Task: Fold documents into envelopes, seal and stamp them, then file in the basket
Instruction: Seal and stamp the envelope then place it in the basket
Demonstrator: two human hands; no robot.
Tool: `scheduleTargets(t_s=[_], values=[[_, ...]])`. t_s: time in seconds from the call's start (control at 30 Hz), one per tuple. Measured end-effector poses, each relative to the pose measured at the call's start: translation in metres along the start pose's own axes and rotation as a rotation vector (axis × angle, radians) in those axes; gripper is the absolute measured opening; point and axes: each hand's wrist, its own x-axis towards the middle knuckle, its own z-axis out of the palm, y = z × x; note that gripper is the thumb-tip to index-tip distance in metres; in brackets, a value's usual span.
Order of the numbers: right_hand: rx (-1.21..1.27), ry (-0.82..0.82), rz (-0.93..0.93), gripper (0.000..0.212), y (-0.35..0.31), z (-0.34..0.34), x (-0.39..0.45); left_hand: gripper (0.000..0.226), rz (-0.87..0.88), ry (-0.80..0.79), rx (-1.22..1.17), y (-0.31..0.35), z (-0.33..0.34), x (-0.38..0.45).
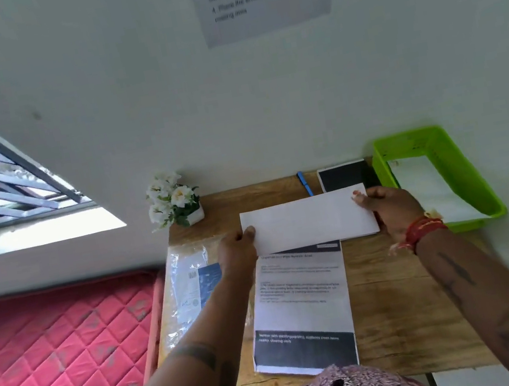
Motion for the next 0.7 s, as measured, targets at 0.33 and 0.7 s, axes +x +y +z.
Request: scheduleTargets(t_s=[0.33,0.7], values=[[0.212,0.166,0.086,0.014,-0.003,-0.077,-0.030,0.024,-0.026,-0.241,-0.160,0.064,0.062,-0.015],[0.315,0.437,0.094,0.018,0.042,-0.161,-0.084,0.027,0.020,-0.410,-0.127,0.111,0.188,-0.053]])
